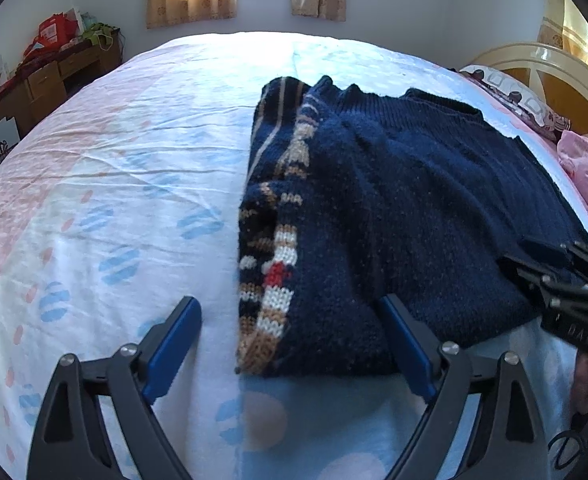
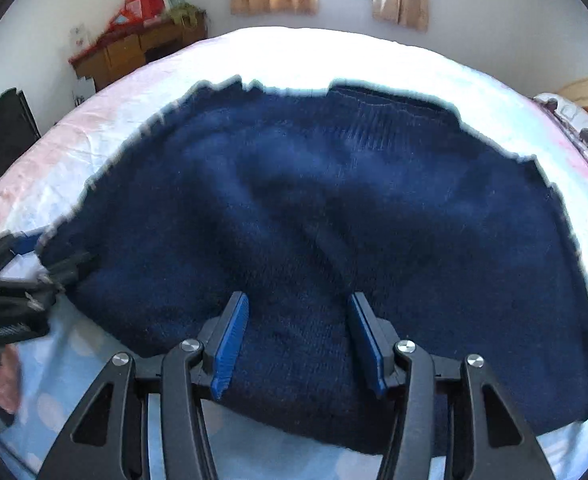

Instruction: Fold small clothes

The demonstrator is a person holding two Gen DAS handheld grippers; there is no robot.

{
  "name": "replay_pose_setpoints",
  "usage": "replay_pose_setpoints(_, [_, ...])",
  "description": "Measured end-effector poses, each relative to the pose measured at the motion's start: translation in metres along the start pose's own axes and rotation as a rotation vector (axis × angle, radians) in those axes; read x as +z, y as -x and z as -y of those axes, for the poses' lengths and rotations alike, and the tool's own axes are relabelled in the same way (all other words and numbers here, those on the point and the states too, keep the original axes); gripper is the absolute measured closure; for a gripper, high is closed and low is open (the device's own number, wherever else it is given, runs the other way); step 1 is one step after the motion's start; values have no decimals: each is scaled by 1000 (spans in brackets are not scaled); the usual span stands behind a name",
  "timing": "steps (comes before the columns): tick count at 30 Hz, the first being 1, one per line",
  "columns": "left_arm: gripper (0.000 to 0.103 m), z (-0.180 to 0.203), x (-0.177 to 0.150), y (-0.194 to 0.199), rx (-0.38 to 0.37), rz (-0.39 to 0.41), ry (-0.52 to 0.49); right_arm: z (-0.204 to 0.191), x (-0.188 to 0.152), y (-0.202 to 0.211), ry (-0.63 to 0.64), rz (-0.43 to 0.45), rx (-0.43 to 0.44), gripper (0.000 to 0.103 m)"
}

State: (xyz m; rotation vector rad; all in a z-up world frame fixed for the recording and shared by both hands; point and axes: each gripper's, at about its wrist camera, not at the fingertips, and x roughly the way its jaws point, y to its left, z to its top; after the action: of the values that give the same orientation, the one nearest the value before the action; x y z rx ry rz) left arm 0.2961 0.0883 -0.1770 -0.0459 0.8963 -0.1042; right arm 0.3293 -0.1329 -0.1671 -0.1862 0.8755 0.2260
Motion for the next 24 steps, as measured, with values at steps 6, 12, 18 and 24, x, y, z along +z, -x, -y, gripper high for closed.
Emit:
replay_pose_setpoints(6, [9,-1,-1,1,-1,7,4,1,-13,10,3,21,3,50])
replay_pose_setpoints(12, [9,-11,-6,17,-16,58,48,18,-23,32,-66,49,40,50])
replay_pose_setpoints(18, [9,-29,-5,29,-38,129,133,115,-61,94,-229,159,-134,51])
replay_pose_setpoints(24, [33,-3,2,21,-74,94,4,205,-85,87,-397,54,-182,52])
